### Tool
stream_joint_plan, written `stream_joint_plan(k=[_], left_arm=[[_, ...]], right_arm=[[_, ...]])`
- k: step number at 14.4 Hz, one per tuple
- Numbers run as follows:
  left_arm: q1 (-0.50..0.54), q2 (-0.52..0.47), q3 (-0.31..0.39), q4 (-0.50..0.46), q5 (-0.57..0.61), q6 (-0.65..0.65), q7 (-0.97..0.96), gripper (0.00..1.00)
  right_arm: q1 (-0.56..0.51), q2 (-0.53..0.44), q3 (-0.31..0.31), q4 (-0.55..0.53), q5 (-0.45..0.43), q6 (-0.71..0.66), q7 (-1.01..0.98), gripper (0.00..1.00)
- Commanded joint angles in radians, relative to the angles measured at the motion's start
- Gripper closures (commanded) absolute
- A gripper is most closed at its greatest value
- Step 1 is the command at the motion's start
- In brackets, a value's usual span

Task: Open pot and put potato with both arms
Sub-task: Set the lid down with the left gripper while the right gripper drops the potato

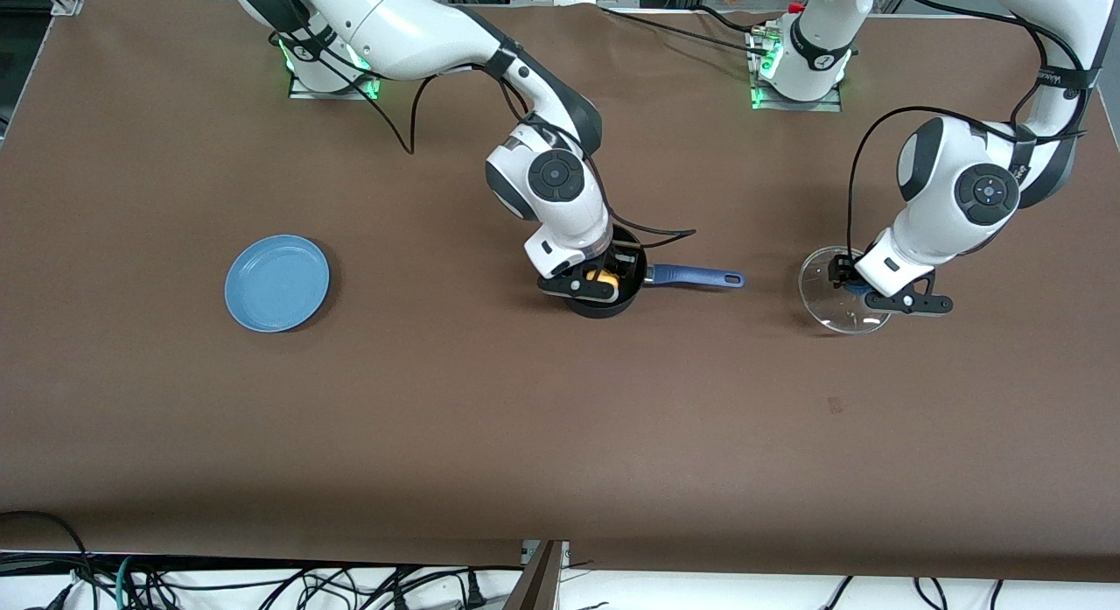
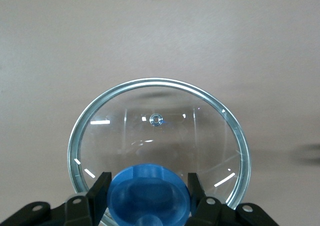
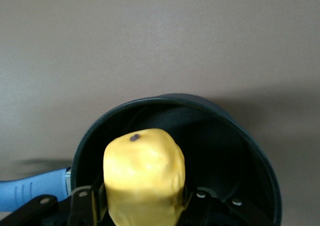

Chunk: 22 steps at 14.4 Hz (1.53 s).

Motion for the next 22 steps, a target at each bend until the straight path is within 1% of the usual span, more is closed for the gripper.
stream_joint_plan(k=[1, 2, 3, 4, 5, 7, 9, 11, 12, 14, 15, 17, 19, 20, 22], left_arm=[[0.04, -0.013, -0.009, -0.039, 0.019, 0.038, 0.026, 0.26], [0.04, -0.005, -0.009, -0.033, 0.033, 0.038, 0.026, 0.18], [0.041, -0.005, -0.008, -0.028, 0.037, 0.037, 0.026, 0.07], [0.043, -0.004, -0.008, -0.023, 0.037, 0.035, 0.026, 0.0], [0.044, -0.001, -0.008, -0.01, 0.037, 0.034, 0.025, 0.0], [0.044, 0.007, -0.008, 0.012, 0.037, 0.026, 0.026, 0.0], [0.044, -0.001, -0.011, 0.05, 0.037, 0.008, 0.022, 0.0], [0.05, -0.028, -0.011, 0.087, 0.028, -0.034, 0.023, 0.0], [0.05, -0.041, -0.011, 0.108, 0.024, -0.067, 0.023, 0.0], [0.049, -0.042, -0.013, 0.221, 0.017, -0.196, 0.023, 0.0], [0.05, -0.042, -0.013, 0.277, -0.015, -0.262, 0.023, 0.0], [0.052, -0.08, -0.009, 0.351, -0.091, -0.345, 0.023, 0.0], [0.058, -0.12, -0.009, 0.412, -0.121, -0.438, 0.023, 0.0], [0.058, -0.125, -0.008, 0.449, -0.121, -0.481, 0.022, 0.0], [0.067, -0.12, -0.006, 0.525, -0.121, -0.556, 0.022, 0.0]], right_arm=[[0.012, 0.011, -0.007, 0.029, -0.013, -0.016, 0.018, 0.58], [0.012, 0.011, -0.007, 0.028, -0.012, -0.016, 0.019, 0.42], [0.012, 0.011, -0.007, 0.023, -0.012, -0.023, 0.019, 0.27], [0.012, 0.011, -0.007, 0.019, -0.018, -0.035, 0.018, 0.0], [0.012, 0.01, -0.007, 0.019, -0.019, -0.047, 0.016, 0.0], [0.0, 0.001, -0.011, 0.037, -0.018, -0.145, 0.009, 0.0], [0.0, -0.019, -0.012, 0.088, -0.018, -0.234, 0.006, 0.0], [-0.007, -0.025, -0.017, 0.152, -0.018, -0.355, -0.008, 0.0], [-0.026, -0.036, -0.017, 0.187, -0.018, -0.415, -0.048, 0.0], [-0.069, -0.073, -0.017, 0.224, -0.018, -0.505, -0.141, 0.0], [-0.095, -0.099, -0.015, 0.224, -0.018, -0.527, -0.186, 0.0], [-0.141, -0.154, -0.02, 0.224, -0.019, -0.581, -0.264, 0.0], [-0.176, -0.214, -0.056, 0.224, -0.045, -0.656, -0.35, 0.0], [-0.184, -0.244, -0.079, 0.224, -0.07, -0.711, -0.416, 0.0], [-0.22, -0.289, -0.122, 0.224, -0.071, -0.782, -0.567, 0.0]])
